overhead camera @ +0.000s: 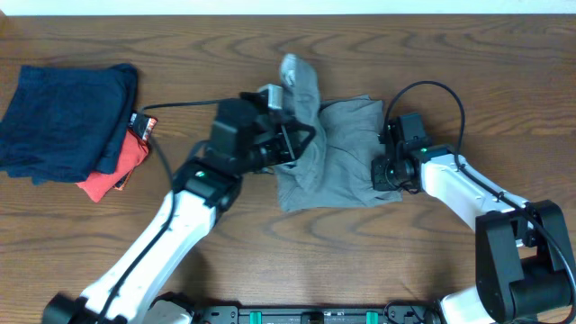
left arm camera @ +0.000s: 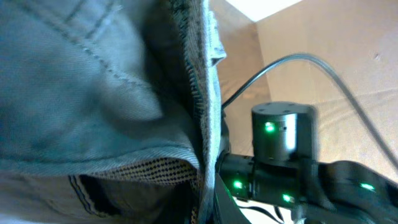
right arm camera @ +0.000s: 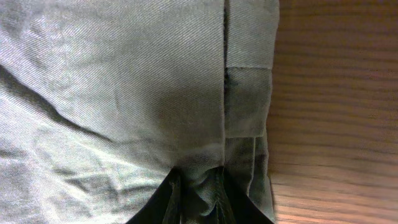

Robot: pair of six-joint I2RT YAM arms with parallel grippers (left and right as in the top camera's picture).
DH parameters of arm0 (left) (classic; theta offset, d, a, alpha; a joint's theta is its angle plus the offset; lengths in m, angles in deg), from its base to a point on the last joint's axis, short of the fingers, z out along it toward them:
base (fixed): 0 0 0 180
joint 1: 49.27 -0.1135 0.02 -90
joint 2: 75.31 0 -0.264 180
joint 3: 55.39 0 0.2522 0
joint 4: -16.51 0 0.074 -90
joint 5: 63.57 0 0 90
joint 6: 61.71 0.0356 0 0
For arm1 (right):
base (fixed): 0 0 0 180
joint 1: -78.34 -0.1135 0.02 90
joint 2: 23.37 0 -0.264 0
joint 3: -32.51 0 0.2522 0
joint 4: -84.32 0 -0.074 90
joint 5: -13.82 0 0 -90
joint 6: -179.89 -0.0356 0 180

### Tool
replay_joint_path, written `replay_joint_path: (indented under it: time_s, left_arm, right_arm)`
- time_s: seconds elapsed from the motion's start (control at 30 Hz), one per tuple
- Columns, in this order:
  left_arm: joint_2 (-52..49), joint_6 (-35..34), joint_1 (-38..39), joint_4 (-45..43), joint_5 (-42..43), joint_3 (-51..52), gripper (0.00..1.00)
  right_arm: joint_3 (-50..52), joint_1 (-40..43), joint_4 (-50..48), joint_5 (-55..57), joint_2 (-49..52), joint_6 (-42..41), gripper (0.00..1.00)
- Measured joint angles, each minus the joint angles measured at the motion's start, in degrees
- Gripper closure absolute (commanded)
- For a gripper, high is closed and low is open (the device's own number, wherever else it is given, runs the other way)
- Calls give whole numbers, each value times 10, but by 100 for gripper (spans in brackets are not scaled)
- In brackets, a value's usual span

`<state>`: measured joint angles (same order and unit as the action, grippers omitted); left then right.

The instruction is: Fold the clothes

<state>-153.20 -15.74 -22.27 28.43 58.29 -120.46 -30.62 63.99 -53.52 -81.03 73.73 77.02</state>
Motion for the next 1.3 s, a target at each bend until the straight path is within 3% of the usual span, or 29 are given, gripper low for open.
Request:
replay_joint_path:
  time_s: [0.17,0.23,0.37,0.53,0.67,0.8,0.93,1.3]
  left_arm:
    - [-67,-25,41,-69,-2,0,92]
    - [-89,-29,56,-103,-3,0,68]
    - [-114,-42,80,-149,-2,-2,57]
    - [-116,-44,73,-174,1,-2,56]
    - [-116,-35,27,-184,-6,-2,56]
    - [-116,-10,-28,-173,-45,-2,56]
    - [-127,13,-44,-154,-70,-3,56]
    - [-250,35,-14,-19,-61,-8,57]
  right_arm:
    - [0,-6,0,-2,0,-13,78]
    - [0,-6,0,-5,0,-18,72]
    - [-6,-6,27,-23,-1,-20,68]
    - [-39,7,181,0,-14,-33,65]
    - [-128,58,262,49,-71,-46,65]
    - [-212,82,257,32,-148,-35,63]
    - [-238,70,236,-69,-204,-6,64]
    - [-139,-48,213,-184,-118,16,69]
